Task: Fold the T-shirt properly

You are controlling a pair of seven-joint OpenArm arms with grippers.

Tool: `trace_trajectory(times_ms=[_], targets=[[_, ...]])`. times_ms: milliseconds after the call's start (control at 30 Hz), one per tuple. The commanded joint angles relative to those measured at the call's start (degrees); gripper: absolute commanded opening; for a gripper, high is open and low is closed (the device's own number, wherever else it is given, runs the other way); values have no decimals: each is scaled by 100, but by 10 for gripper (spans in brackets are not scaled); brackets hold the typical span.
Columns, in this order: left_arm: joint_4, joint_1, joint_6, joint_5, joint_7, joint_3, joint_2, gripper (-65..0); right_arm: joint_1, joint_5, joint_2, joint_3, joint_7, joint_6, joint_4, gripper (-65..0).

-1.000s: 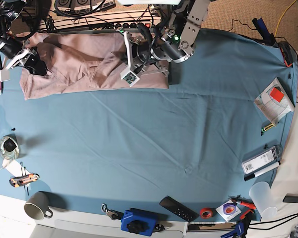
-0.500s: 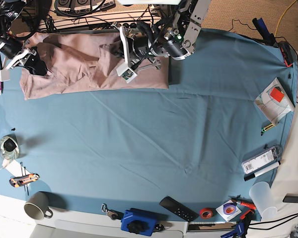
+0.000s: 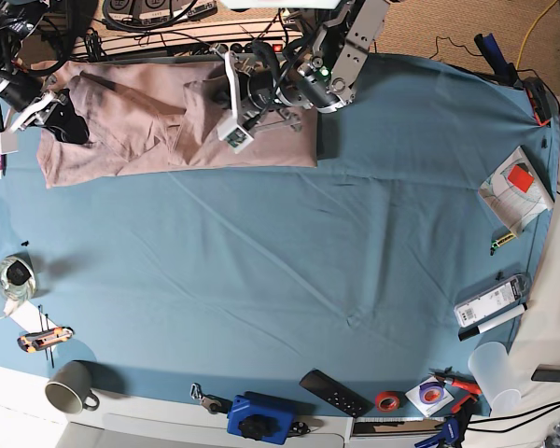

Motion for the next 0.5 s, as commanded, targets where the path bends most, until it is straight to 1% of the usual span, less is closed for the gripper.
trace_trajectory(times_ms=[0,33,167,300,400,467], targets=[[-142,116,-101,125,-94,109,111,-650,15,166,114,50,99,8,94,-475],[-225,116,-186,83,-94,107,111,-650,15,168,114,50,99,8,94,-475],[-640,107,-334,96,-94,107,111,-650,15,166,114,50,99,8,94,-475],[-732,57,-326,76,-87,107,111,-650,15,166,116,50,99,8,94,-475],[-525,-76,-258,-190,-33,105,111,-650,15,186,116,50,99,8,94,-475],[-286,-199,-238,-452,90,105,111,-650,13,302,116,55,99,8,94,-475]])
